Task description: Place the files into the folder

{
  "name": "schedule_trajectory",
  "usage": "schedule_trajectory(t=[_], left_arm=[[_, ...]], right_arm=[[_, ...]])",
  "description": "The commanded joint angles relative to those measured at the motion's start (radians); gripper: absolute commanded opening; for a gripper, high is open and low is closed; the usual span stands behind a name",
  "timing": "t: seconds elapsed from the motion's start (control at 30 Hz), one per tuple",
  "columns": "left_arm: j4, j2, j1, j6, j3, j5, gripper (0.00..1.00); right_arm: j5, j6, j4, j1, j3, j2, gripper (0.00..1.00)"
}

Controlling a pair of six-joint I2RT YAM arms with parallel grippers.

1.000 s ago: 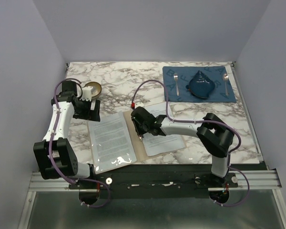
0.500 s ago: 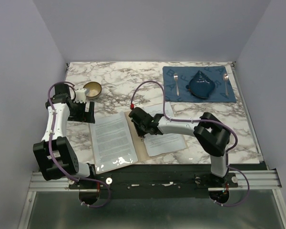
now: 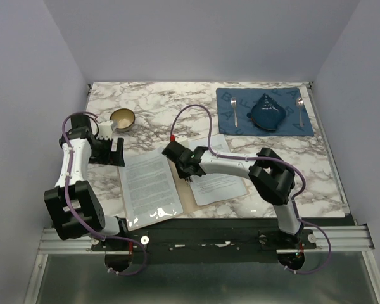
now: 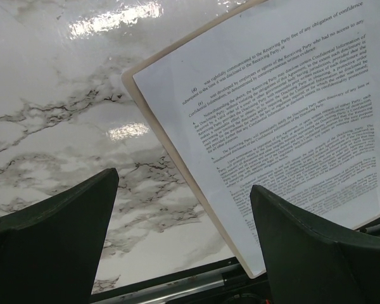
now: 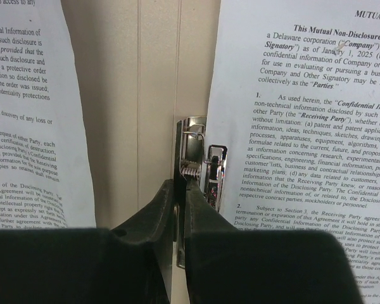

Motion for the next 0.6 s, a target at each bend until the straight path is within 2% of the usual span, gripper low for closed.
schedule_trajectory(t=[0.0,0.27,0.57], left_arm=[[-0.014,-0.016,0.012,0.048,-0.018,0.030,0.99],[-0.014,0.033,0.014,0.038,0.004,0.076,0.99],[-0.025,0.133,0.024,0.031,0.053,0.223,0.99]], right_arm=[[0.042,0.084,-0.121,-0.006,-0.032,0.029,0.01],[-0.096,0.225,0.049,-0.102,-0.219,-0.201,0.01],[-0.192,0.262,0.238,-0.164,-0.363,-0.382,0.01]])
